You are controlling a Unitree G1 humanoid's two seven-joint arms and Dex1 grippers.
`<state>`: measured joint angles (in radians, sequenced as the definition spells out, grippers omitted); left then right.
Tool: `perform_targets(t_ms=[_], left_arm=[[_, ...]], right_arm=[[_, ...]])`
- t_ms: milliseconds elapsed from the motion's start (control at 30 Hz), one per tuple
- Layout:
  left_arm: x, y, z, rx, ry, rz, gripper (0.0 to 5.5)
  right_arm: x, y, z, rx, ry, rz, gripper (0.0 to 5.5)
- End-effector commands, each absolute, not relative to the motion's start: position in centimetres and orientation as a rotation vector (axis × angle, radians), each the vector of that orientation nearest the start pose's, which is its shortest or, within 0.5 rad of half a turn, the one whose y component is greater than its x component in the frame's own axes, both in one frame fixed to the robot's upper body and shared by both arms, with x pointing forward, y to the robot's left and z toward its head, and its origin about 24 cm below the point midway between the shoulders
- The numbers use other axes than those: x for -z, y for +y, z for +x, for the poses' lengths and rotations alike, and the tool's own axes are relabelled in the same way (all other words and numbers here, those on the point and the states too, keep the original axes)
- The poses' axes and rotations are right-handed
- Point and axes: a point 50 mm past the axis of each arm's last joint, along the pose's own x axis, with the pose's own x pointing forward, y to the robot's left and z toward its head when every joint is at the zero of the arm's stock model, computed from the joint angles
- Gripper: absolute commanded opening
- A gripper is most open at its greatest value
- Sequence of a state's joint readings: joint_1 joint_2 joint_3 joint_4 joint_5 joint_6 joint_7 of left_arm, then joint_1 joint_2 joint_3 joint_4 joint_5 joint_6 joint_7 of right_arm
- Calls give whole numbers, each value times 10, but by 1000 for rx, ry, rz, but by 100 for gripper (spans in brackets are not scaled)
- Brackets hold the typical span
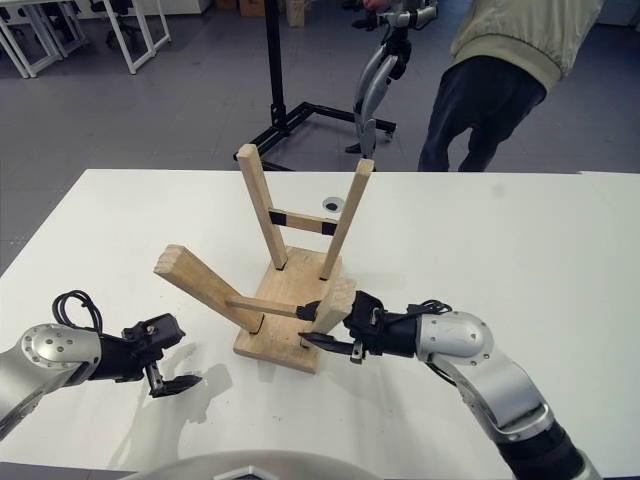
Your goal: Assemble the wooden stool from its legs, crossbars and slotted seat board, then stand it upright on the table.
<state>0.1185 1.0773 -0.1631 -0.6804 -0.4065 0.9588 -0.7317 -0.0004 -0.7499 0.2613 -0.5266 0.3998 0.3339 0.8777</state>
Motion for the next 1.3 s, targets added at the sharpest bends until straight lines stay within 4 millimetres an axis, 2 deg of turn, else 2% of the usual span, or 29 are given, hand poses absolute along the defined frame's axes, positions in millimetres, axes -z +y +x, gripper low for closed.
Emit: perform_targets(t_ms=[33, 133, 267, 433, 500, 567, 633, 700, 733, 800, 933, 1067, 1167, 1200, 1233, 1300], left_arm=[[-89, 205, 172, 928, 884, 530, 494], [-90, 205, 175, 932, 878, 536, 494], [-94, 209, 174, 926, 878, 539, 494], [-114, 225, 182, 893, 838, 476, 494], [-119, 222, 184, 913, 793, 414, 461], [-133, 201, 185, 1005, 647, 247, 425], [-158, 175, 189, 1098, 433, 49, 392], [-182, 160, 193, 1145, 265, -86, 349], [-194, 154, 200, 1110, 184, -119, 331], [-205, 142, 215, 976, 110, -125, 284], [-202, 110, 229, 804, 86, -91, 283], [-192, 81, 234, 702, 85, 98, 283], [-220, 72, 241, 592, -124, 28, 283], [-224, 69, 240, 584, -160, 9, 283], [-220, 68, 240, 587, -148, 18, 283], [-181, 66, 237, 633, 51, 95, 283]], right_arm=[[-50, -165, 186, -1240, 638, -463, 203], [-36, -164, 189, -1167, 629, -454, 203], [-39, -166, 200, -1086, 550, -422, 203], [-34, -153, 208, -1026, 503, -361, 203], [-35, -149, 213, -1008, 484, -348, 203], [-35, -147, 215, -1001, 476, -342, 203], [-35, -147, 216, -1002, 475, -344, 203], [-35, -148, 217, -1004, 476, -348, 203], [-35, -149, 217, -1003, 477, -350, 203], [-34, -149, 217, -1006, 479, -352, 203], [-35, -149, 217, -1012, 478, -352, 203], [-36, -148, 218, -1015, 474, -352, 203], [-37, -149, 218, -1017, 472, -354, 203], [-37, -149, 217, -1019, 473, -354, 203], [-37, -149, 217, -1020, 474, -354, 203], [-37, -149, 216, -1022, 476, -355, 203]])
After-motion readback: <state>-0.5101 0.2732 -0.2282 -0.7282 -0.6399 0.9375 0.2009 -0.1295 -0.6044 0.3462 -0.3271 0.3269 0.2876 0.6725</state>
